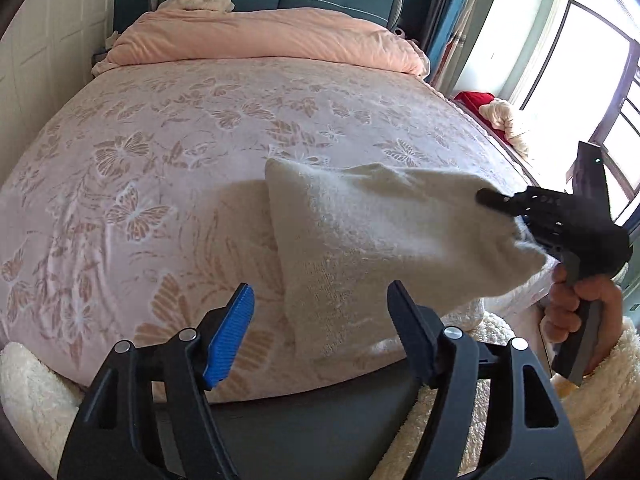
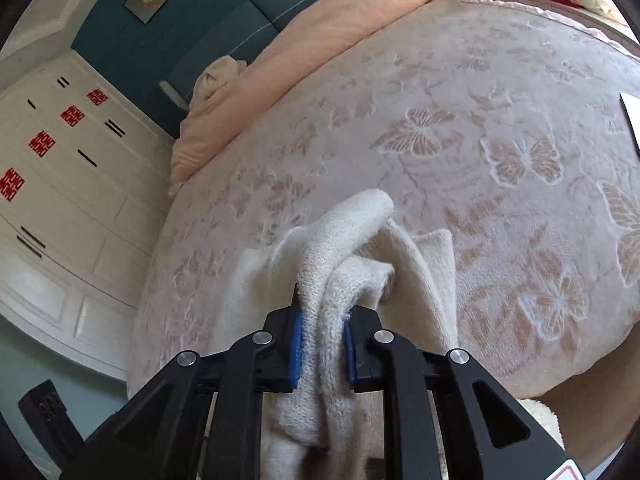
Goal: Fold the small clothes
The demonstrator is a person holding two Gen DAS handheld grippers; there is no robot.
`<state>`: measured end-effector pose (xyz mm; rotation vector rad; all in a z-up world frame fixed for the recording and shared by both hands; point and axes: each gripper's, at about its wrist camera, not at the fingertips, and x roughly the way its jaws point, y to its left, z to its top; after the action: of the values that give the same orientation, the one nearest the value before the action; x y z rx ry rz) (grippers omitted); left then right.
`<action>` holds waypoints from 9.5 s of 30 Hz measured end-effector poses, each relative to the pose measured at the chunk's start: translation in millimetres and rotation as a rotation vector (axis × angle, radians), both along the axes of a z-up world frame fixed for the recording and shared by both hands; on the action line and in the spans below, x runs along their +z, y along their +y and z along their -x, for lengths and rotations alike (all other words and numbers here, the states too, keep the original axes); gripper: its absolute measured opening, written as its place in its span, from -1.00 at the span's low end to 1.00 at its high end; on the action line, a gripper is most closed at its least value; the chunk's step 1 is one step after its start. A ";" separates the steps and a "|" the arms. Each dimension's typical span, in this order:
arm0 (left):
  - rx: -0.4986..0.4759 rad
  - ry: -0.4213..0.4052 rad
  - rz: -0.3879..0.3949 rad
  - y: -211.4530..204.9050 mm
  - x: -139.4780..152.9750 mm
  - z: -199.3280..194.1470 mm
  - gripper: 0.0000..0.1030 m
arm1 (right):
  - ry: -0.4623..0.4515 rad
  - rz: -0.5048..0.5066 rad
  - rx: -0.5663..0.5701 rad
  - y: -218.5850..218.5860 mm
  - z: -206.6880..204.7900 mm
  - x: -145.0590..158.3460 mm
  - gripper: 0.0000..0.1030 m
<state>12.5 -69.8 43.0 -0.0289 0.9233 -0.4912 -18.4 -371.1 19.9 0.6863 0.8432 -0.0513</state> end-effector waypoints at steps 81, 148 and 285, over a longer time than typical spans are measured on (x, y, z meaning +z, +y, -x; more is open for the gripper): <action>0.071 0.094 -0.202 -16.5 -35.8 -12.5 0.65 | 0.105 0.175 0.282 105.5 -36.8 -0.1 -0.62; -0.053 0.428 0.039 10.1 -35.6 -23.9 -0.15 | 0.138 -0.090 0.103 101.8 39.0 4.7 -0.31; 0.313 -0.183 -0.316 78.4 -24.1 36.2 0.82 | 0.047 0.535 0.133 256.7 62.6 -3.5 -0.02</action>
<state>-23.6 8.6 18.9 0.1542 0.7902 -0.0525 -80.9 -114.4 16.4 0.1264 0.8699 -0.1677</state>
